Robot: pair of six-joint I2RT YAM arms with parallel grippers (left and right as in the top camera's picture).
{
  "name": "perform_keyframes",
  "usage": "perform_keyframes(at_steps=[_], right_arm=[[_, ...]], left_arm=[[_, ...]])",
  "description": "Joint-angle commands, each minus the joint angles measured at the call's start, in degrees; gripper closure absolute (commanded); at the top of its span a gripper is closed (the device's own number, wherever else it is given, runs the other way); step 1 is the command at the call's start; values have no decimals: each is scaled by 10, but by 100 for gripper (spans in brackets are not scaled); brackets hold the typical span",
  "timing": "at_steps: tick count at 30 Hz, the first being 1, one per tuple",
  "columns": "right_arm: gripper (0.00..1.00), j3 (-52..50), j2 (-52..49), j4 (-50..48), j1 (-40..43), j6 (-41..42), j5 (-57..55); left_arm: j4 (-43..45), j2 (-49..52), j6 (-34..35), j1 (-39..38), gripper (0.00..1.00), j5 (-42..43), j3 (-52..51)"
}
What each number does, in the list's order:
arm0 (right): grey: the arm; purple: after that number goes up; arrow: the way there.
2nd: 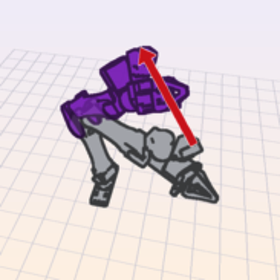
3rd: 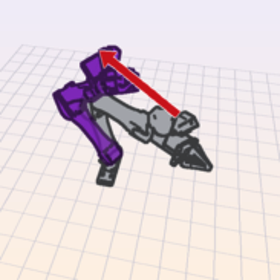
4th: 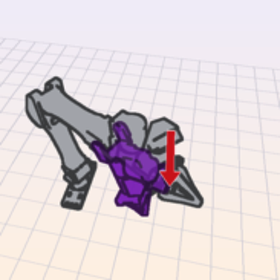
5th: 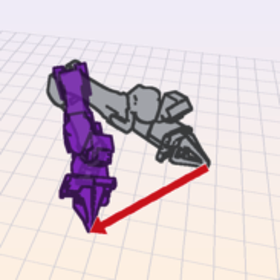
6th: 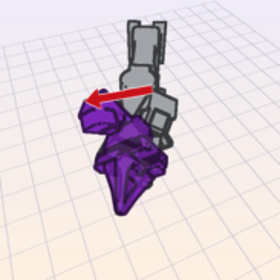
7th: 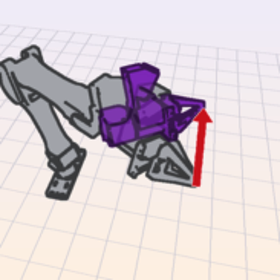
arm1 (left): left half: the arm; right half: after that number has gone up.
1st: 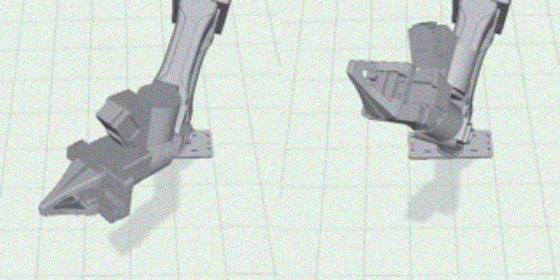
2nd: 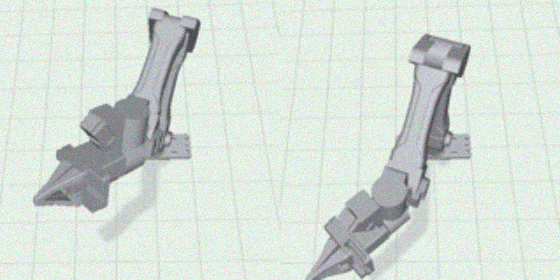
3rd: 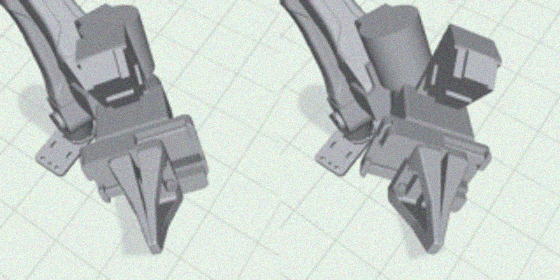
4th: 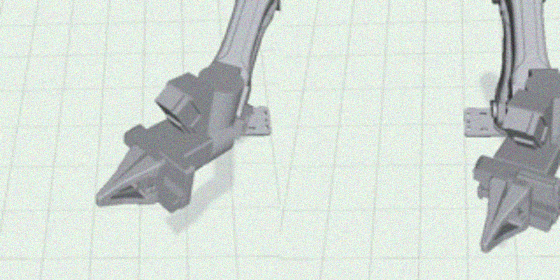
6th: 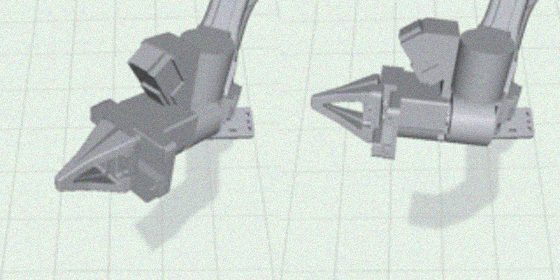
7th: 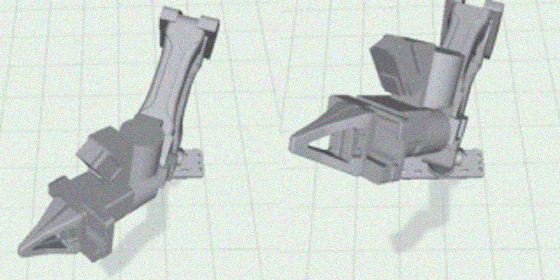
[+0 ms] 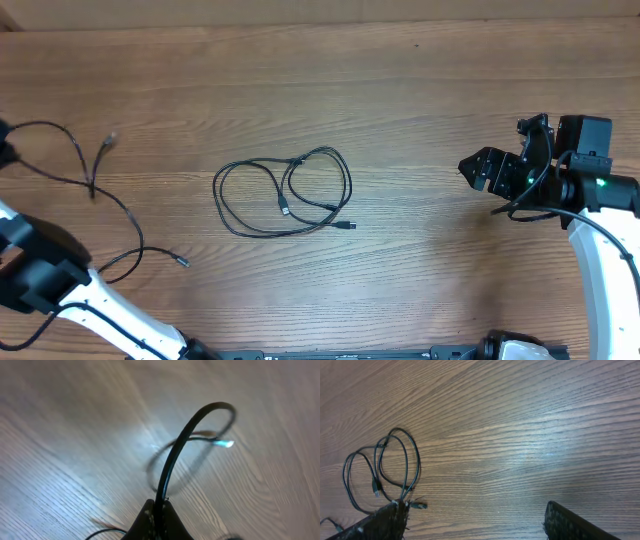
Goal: Untangle cables
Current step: 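Lower the cable at the table's left edge and open the left gripper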
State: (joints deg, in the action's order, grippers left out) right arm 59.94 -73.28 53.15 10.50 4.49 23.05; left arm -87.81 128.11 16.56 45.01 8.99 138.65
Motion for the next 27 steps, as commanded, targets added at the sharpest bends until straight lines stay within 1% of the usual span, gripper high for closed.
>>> perform_keyframes(at_steps=[1,3,6,9,12,13,14,17,18,19,21,23,27], right_arm=[[14,1,-8,-8,2,-2,-5],[14,0,-15,-8,2,-2,-5],[14,0,-28,-10,2,-2,-5],[15,0,-44,-12,2,-2,-5],[16,0,-52,-12,2,-2,-5],[16,0,-52,-12,2,-2,-5],[16,0,-53,-12,2,-2,-5],[16,0,-52,-12,2,-2,-5],[16,0,-52,-12,2,-2,-5],[16,0,-52,-12,2,-2,-5],[17,0,-52,-12,2,-2,-5],[17,0,-52,-12,2,-2,-5],[17,0,-52,-12,2,-2,-5]], left_arm=[[0,17,43,64,96,16,1],[2,19,53,98,96,36,1],[10,18,42,134,96,87,1],[12,19,66,173,96,95,1],[10,19,78,192,96,104,1],[9,19,79,196,91,106,1],[7,19,79,200,81,106,1],[-1,19,79,202,64,106,1],[-2,19,79,202,51,106,1],[-4,19,79,202,34,106,1],[-9,19,79,202,17,106,1],[-18,18,77,202,9,106,1],[-26,18,40,202,7,136,1]])
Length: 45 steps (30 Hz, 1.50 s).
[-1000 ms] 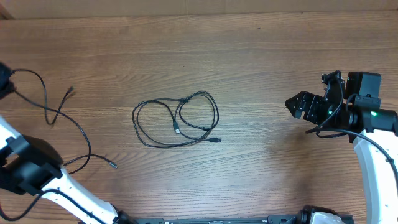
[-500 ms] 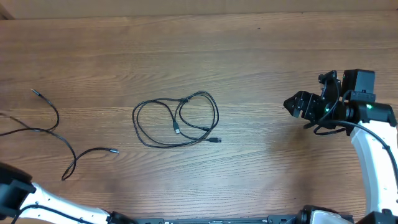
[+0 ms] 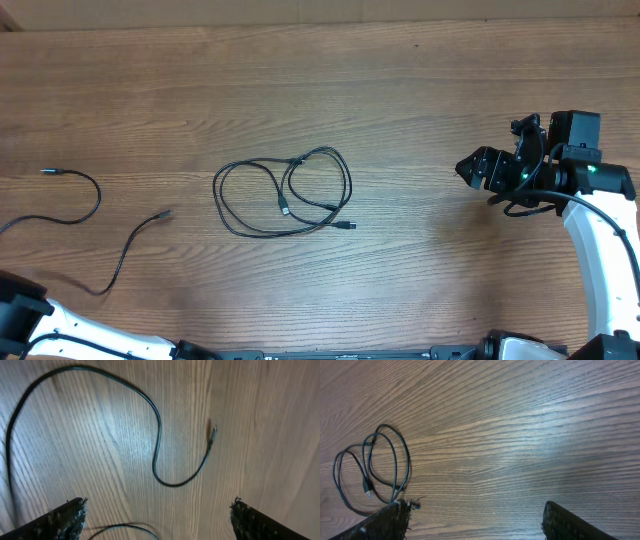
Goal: Untangle cables
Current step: 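Lower the cable at the table's left edge and open the left gripper, then move the left gripper back toward the remaining cable pile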
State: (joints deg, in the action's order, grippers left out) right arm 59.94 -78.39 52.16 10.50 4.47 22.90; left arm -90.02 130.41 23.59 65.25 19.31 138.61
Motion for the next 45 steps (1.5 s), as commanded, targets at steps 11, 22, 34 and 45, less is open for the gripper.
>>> perform_keyframes(at_steps=[11,22,34,45], right_arm=[[17,0,-1,-2,2,-2,-3],[16,0,-1,-4,2,-2,-4],[9,0,-1,-15,2,-2,-4],[4,0,-1,-13,1,-31,-2]], left_arm=[[-59,-20,-167,-44,14,141,2],[-68,-40,-168,-259,0,-60,1],[-68,-40,-115,-497,0,-155,-24],[-68,-40,-115,-605,0,-150,-58]])
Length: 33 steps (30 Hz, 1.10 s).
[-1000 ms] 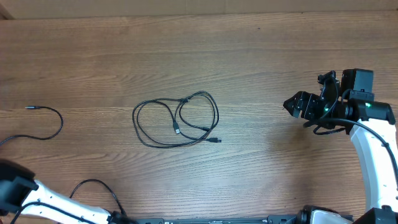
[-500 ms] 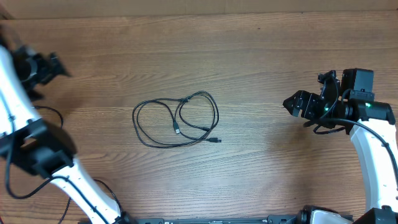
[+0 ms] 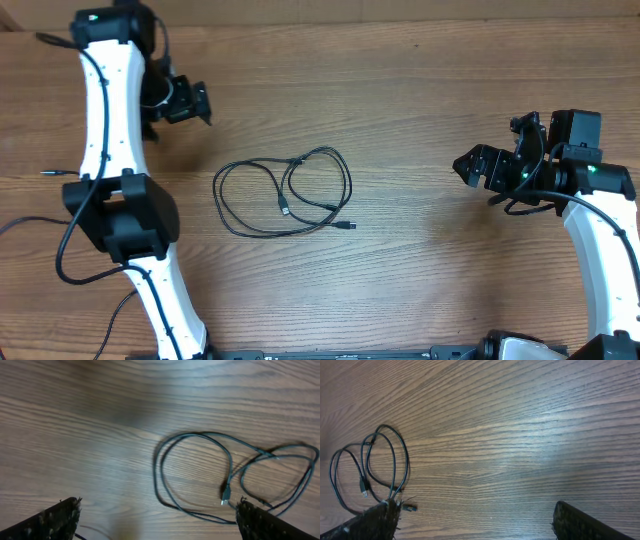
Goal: Untangle cables
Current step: 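Move the left gripper back toward the remaining cable pile, then lower the left gripper into the pile and grasp another black cable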
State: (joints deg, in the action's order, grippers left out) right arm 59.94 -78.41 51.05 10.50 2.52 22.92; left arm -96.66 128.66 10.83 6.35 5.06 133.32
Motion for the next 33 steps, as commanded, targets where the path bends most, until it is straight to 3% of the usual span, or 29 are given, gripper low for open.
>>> perform_keyframes(at_steps=[1,7,10,18,23,33], right_arm=[[4,0,-1,-2,1,-11,-2],[3,0,-1,-2,1,-11,-2],[3,0,-1,-4,1,-11,-2],[3,0,-1,-3,1,-11,-1],[3,0,-1,-4,1,-11,-1],[3,0,-1,-4,1,-11,-2]], left_arm=[[-2,-22,12,-23,0,-8,-7],[-1,-22,19,-63,0,-7,-39],[16,-22,-42,-99,0,-8,-93],[111,-21,-125,-165,0,-5,-212],[127,-21,-199,-214,0,51,-234],[129,-21,-324,-332,0,55,-235]])
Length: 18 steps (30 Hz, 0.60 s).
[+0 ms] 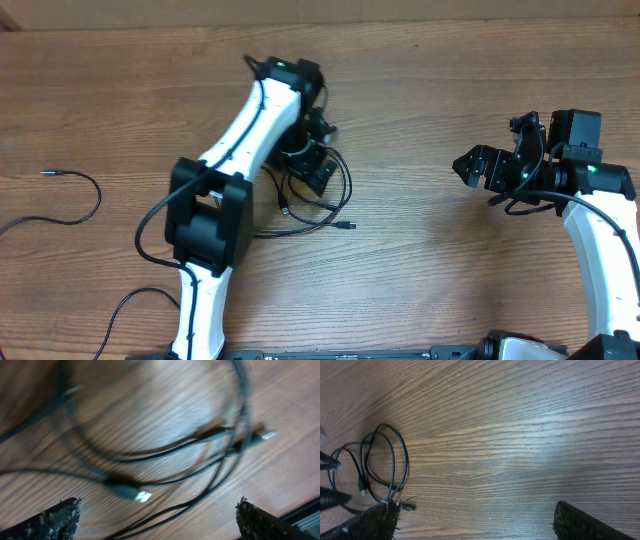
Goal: Untangle cables
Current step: 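Lower the left gripper into the pile and grasp another black cable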
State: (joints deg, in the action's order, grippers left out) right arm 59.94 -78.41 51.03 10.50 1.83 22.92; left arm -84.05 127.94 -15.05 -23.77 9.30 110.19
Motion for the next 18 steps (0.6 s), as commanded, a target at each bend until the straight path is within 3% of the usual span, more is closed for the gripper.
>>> perform_keyframes(at_steps=[1,9,18], right_arm=[[3,0,-1,-4,1,-4,-2],[3,0,-1,-3,1,-4,-1],[3,0,-1,-4,1,-4,3]], left_arm=[[6,-14,-68,-40,0,12,-3],[32,-14,-68,-70,0,13,-11],[53,-14,-66,-70,11,43,-52]])
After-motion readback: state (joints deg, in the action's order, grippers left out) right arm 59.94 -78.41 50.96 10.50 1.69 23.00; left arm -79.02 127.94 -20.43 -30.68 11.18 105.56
